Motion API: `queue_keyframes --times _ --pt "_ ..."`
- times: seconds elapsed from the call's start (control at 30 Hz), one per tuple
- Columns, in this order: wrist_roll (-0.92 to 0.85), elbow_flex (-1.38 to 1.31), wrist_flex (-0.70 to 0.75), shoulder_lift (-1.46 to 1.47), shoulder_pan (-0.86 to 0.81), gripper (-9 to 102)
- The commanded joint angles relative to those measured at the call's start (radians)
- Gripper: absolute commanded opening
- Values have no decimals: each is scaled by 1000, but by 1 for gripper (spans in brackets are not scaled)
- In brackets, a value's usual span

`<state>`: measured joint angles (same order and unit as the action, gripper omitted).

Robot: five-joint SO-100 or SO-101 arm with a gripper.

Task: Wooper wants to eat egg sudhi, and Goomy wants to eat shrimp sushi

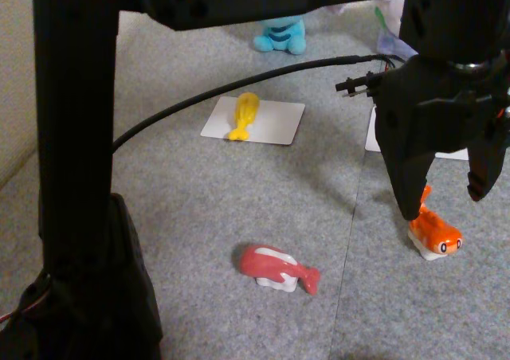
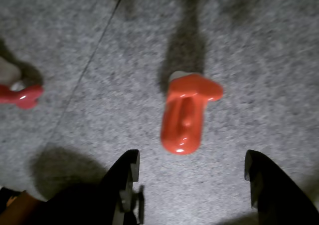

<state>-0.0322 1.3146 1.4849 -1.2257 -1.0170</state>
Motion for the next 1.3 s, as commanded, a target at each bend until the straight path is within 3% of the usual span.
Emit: queue_keyframes --times 0.0,1.27 --pt "-9 -11 -32 -2 -20 25" --pt "26 -9 -72 143 3 24"
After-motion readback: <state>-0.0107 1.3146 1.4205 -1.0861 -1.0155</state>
